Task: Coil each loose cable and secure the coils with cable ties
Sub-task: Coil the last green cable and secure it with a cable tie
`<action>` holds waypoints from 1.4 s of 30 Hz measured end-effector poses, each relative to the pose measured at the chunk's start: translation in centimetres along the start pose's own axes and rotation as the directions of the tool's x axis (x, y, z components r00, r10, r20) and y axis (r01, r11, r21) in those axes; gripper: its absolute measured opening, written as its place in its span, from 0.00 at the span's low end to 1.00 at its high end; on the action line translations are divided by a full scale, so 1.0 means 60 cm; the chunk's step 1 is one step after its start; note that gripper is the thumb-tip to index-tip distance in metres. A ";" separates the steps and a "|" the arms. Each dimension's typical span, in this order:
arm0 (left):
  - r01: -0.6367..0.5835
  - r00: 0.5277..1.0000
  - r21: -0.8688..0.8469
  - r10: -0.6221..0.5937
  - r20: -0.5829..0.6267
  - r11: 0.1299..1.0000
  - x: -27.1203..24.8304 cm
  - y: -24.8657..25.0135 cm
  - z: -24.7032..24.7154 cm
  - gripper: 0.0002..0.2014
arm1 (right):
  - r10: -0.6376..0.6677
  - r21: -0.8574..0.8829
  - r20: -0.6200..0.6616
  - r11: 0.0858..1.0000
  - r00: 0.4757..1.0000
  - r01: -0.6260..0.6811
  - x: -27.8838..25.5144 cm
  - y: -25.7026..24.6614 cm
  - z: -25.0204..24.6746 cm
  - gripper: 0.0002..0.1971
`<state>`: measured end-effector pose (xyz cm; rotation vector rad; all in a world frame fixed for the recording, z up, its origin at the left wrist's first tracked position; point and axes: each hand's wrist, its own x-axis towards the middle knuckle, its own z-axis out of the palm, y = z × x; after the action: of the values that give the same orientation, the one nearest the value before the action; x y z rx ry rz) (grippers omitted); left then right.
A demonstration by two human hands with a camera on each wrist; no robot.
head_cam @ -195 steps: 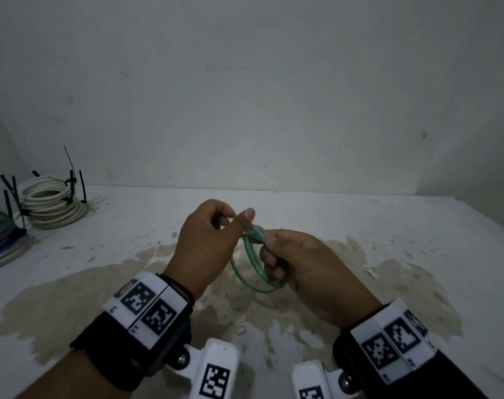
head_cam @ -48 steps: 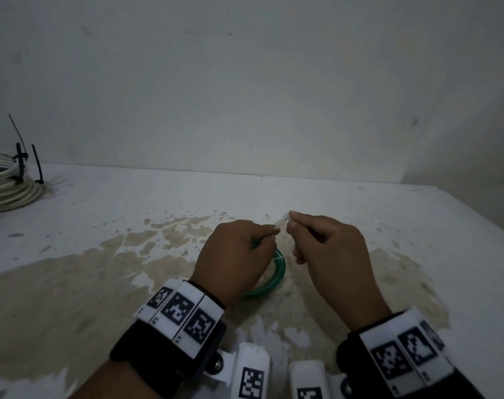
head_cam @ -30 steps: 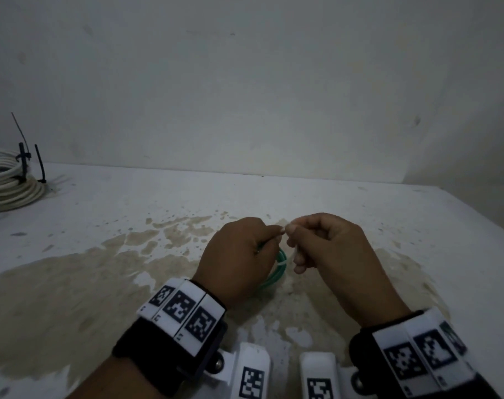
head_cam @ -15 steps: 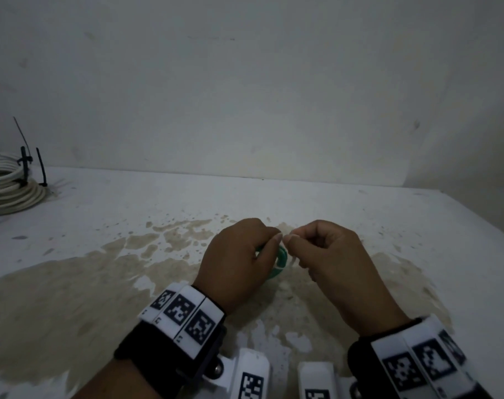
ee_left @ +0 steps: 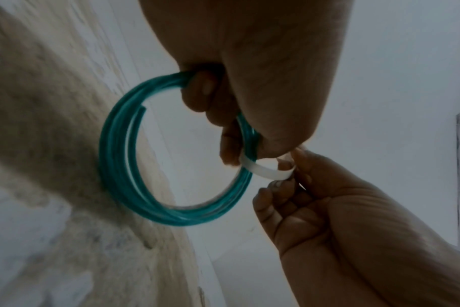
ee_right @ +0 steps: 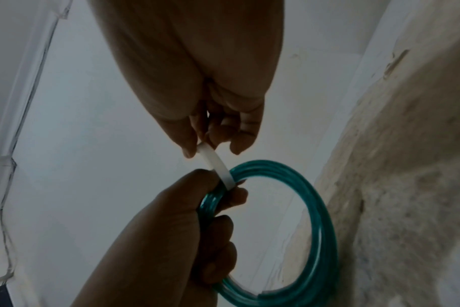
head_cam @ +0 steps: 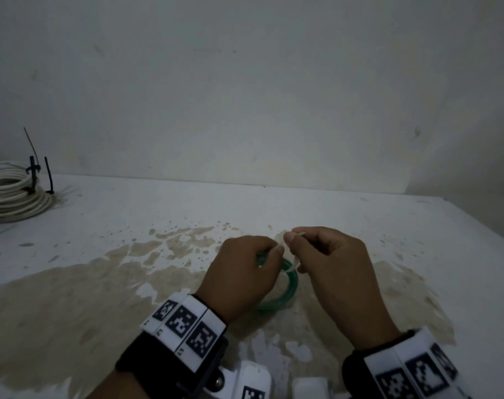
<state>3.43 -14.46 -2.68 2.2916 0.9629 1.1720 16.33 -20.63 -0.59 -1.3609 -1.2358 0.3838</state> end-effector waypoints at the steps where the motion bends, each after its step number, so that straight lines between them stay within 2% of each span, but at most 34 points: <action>1: -0.007 1.000 -0.018 0.007 0.009 1.000 -0.001 0.000 0.000 0.19 | -0.004 0.007 0.000 1.000 1.000 0.004 -0.001 -0.001 0.001 0.06; 4: -0.105 0.994 0.048 0.106 -0.027 0.993 -0.002 -0.003 0.001 0.22 | 0.001 0.005 0.050 1.000 0.999 -0.002 -0.001 -0.003 0.000 0.04; 8: -0.213 0.976 0.165 0.218 -0.014 0.963 -0.004 0.000 0.000 0.18 | 0.048 -0.024 0.190 0.999 0.981 -0.044 0.003 -0.001 -0.009 0.09; 11: -0.130 0.991 0.151 0.124 0.049 0.980 -0.004 0.003 0.005 0.22 | 0.021 -0.038 0.175 0.999 0.984 -0.015 0.003 0.002 -0.008 0.11; 13: -0.038 0.998 0.022 0.037 0.045 0.999 -0.002 0.003 0.005 0.21 | -0.033 -0.035 0.142 0.999 0.989 0.038 0.002 0.003 -0.004 0.11; 15: 0.028 0.998 -0.089 -0.024 0.050 0.996 -0.004 0.006 0.004 0.18 | -0.058 -0.037 0.091 0.997 0.994 0.061 0.003 0.007 -0.001 0.10; 17: 0.093 0.994 -0.143 -0.084 0.069 0.985 -0.004 0.008 0.003 0.12 | -0.068 -0.037 0.039 0.997 0.997 0.070 0.006 0.014 -0.001 0.07; 20: 0.167 0.985 -0.223 -0.155 0.073 0.960 -0.004 0.012 0.002 0.09 | -0.080 -0.062 -0.010 0.995 0.997 0.080 0.009 0.020 0.000 0.05; 25: 0.162 0.987 -0.343 -0.153 0.052 0.926 -0.006 0.023 0.005 0.04 | -0.178 -0.155 0.025 0.971 0.984 0.180 0.008 0.019 0.000 0.06; 28: 0.181 0.983 -0.431 -0.178 0.049 0.884 -0.004 0.026 0.004 0.04 | -0.215 -0.146 0.017 0.966 0.976 0.216 0.007 0.019 -0.004 0.07; 32: 0.175 0.983 -0.436 -0.185 0.020 0.883 -0.004 0.027 -0.002 0.03 | -0.235 -0.099 0.008 0.967 0.972 0.235 0.012 0.021 -0.007 0.06; 35: 0.199 0.978 -0.401 -0.207 0.022 0.894 -0.004 0.021 -0.003 0.04 | -0.362 -0.185 0.047 0.913 0.931 0.365 0.014 0.018 -0.007 0.06; 39: 0.267 0.963 -0.373 -0.260 0.069 0.888 -0.001 0.016 -0.007 0.06 | -0.495 -0.188 -0.101 0.861 0.863 0.472 0.013 -0.007 -0.026 0.04; 40: 0.265 0.963 -0.386 -0.261 0.065 0.884 -0.001 0.017 -0.009 0.06 | -0.496 -0.172 -0.117 0.863 0.860 0.475 0.012 -0.012 -0.028 0.04; 42: 0.256 0.965 -0.388 -0.255 0.054 0.885 -0.002 0.017 -0.007 0.04 | -0.380 -0.049 -0.070 0.925 0.922 0.378 0.008 -0.015 -0.027 0.05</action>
<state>3.44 -15.19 -1.89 1.7891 0.9007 1.1300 17.46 -21.28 0.80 -1.1193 -1.4094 0.0356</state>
